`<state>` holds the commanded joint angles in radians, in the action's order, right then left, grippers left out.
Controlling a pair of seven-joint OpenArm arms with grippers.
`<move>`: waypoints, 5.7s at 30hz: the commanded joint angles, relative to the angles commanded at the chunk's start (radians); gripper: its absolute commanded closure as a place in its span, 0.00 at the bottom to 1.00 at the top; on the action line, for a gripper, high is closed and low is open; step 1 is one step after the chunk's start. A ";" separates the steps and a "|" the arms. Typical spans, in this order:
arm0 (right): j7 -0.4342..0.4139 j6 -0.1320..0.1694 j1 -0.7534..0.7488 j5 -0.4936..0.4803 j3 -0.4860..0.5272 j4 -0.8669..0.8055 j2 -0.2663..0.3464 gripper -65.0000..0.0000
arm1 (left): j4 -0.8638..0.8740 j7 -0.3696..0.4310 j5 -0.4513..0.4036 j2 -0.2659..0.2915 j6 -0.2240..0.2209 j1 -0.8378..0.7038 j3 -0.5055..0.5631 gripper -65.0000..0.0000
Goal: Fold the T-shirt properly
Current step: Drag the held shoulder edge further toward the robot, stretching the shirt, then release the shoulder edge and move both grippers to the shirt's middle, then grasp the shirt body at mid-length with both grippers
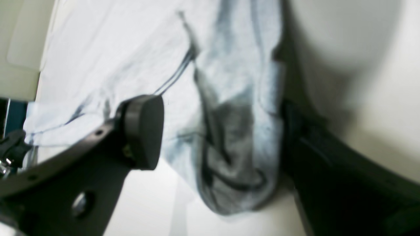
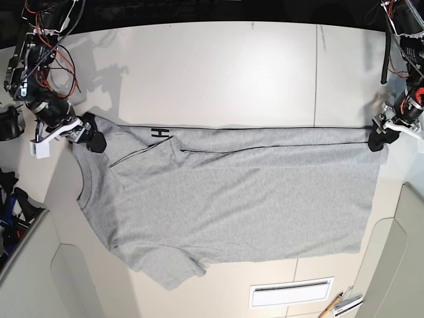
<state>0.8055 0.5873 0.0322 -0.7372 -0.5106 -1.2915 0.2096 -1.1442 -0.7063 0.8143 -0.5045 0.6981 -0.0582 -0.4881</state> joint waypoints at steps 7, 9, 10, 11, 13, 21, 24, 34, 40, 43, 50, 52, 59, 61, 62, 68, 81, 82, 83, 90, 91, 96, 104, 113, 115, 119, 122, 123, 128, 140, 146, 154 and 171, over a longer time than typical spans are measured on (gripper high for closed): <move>-0.024 0.000 0.009 0.031 0.000 0.000 -0.008 0.64 | 0.000 0.008 -0.023 0.019 0.000 0.006 0.000 0.69; -0.027 0.000 0.009 0.039 0.000 0.000 -0.008 0.97 | 0.000 0.008 -0.023 0.023 0.000 0.007 0.000 0.90; -0.030 0.000 0.009 0.039 0.000 0.000 -0.008 1.00 | 0.000 0.007 -0.023 0.023 0.000 0.009 0.000 0.94; -0.032 0.000 0.010 0.038 0.000 0.000 -0.008 1.00 | 0.000 0.007 -0.023 0.023 0.000 0.012 0.000 0.98; -0.029 0.001 0.019 0.038 0.000 -0.002 -0.008 1.00 | 0.000 -0.002 -0.023 0.021 0.000 0.026 0.000 1.00; 0.146 0.004 0.021 -0.052 -0.055 -0.129 0.000 1.00 | -0.148 -0.198 0.043 -0.007 0.000 0.050 -0.005 1.00; 0.162 0.004 -0.020 -0.060 -0.056 -0.183 0.017 1.00 | -0.207 -0.211 0.042 -0.018 0.000 0.018 -0.005 1.00; 0.183 0.004 -0.230 -0.101 -0.060 -0.312 0.105 1.00 | -0.440 -0.219 0.042 -0.030 0.000 -0.216 -0.041 1.00; 0.194 0.004 -0.335 -0.120 -0.060 -0.366 0.163 1.00 | -0.500 -0.231 0.043 -0.030 0.000 -0.355 -0.099 1.00; 0.203 0.004 -0.361 -0.121 -0.060 -0.367 0.175 1.00 | -0.528 -0.234 0.043 -0.025 0.000 -0.423 -0.100 1.00; 0.250 0.005 -0.406 -0.146 -0.060 -0.367 0.176 1.00 | -0.532 -0.284 0.103 -0.025 0.000 -0.526 -0.101 1.00; 0.250 0.005 -0.422 -0.146 -0.060 -0.367 0.176 1.00 | -0.532 -0.291 0.111 -0.025 0.000 -0.542 -0.101 1.00; 0.282 0.005 -0.430 -0.145 -0.060 -0.367 0.176 1.00 | -0.533 -0.330 0.122 -0.026 0.000 -0.576 -0.101 1.00; 0.299 0.004 -0.429 -0.145 -0.060 -0.367 0.176 1.00 | -0.533 -0.350 0.131 -0.025 0.000 -0.580 -0.101 1.00; 0.299 0.004 -0.430 -0.145 -0.060 -0.367 0.178 1.00 | -0.533 -0.353 0.132 -0.025 0.000 -0.580 -0.101 1.00; 0.288 0.005 -0.478 -0.147 -0.060 -0.367 0.178 1.00 | -0.532 -0.352 0.132 -0.025 0.000 -0.579 -0.101 1.00; 0.241 0.004 -0.469 -0.120 -0.078 -0.368 0.178 0.43 | -0.532 -0.353 0.133 -0.026 0.000 -0.579 -0.105 0.47; 0.241 0.003 -0.459 -0.120 -0.097 -0.369 0.177 0.43 | -0.532 -0.353 0.135 -0.027 0.000 -0.579 -0.117 0.47; 0.241 0.003 -0.448 -0.122 -0.122 -0.370 0.178 0.43 | -0.532 -0.352 0.145 -0.028 0.000 -0.578 -0.140 0.47; 0.229 0.004 -0.318 -0.159 -0.254 -0.380 0.201 0.43 | -0.532 -0.352 0.278 -0.031 0.000 -0.573 -0.410 0.47; 0.209 0.003 -0.292 -0.149 -0.253 -0.380 0.205 0.43 | -0.532 -0.351 0.289 -0.039 0.000 -0.570 -0.417 0.47; 0.097 -0.015 -0.145 -0.055 -0.237 -0.361 0.211 0.43 | -0.532 -0.334 0.288 -0.064 0.000 -0.504 -0.415 0.47; -0.003 -0.019 0.141 0.060 -0.126 -0.085 0.211 0.43 | -0.528 -0.246 0.187 -0.064 0.000 -0.371 -0.327 0.32; -0.236 -0.019 0.378 0.266 0.106 0.352 0.208 0.43 | -0.301 -0.143 0.030 -0.068 0.000 -0.130 -0.122 0.32; -0.285 -0.021 0.394 0.298 0.138 0.421 0.208 0.43 | -0.195 -0.118 0.020 -0.082 0.000 -0.050 -0.083 0.32; -0.346 -0.034 0.391 0.337 0.151 0.504 0.203 0.43 | 0.034 -0.072 -0.027 -0.119 0.000 0.123 -0.026 0.32; -0.346 -0.034 0.391 0.337 0.151 0.525 0.203 0.43 | 0.180 -0.055 -0.029 -0.134 0.000 0.233 0.031 0.32; -0.346 -0.033 0.391 0.337 0.151 0.525 0.203 0.43 | 0.218 -0.048 -0.032 -0.133 0.000 0.262 0.052 0.32; -0.345 -0.032 0.391 0.337 0.151 0.525 0.195 0.43 | 0.353 -0.023 -0.030 -0.132 0.000 0.357 0.164 0.32; -0.332 -0.013 0.391 0.334 0.151 0.525 0.094 0.43 | 0.369 -0.014 -0.057 -0.048 0.000 0.399 0.222 0.32; -0.298 0.002 0.391 0.329 0.153 0.525 0.061 0.43 | 0.369 -0.015 -0.056 -0.035 0.000 0.410 0.222 0.32; -0.274 0.004 0.391 0.312 0.160 0.523 0.053 0.53 | 0.369 -0.020 -0.057 -0.017 0.000 0.410 0.222 0.33; -0.175 0.004 0.391 0.262 0.159 0.432 0.060 1.00 | 0.366 -0.099 -0.035 -0.023 0.000 0.448 0.222 1.00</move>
<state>0.6304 0.5915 0.4236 -0.4747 -0.3511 -0.8593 0.2691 -0.7784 -0.8051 0.7788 -0.5274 0.6981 0.3901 -0.2661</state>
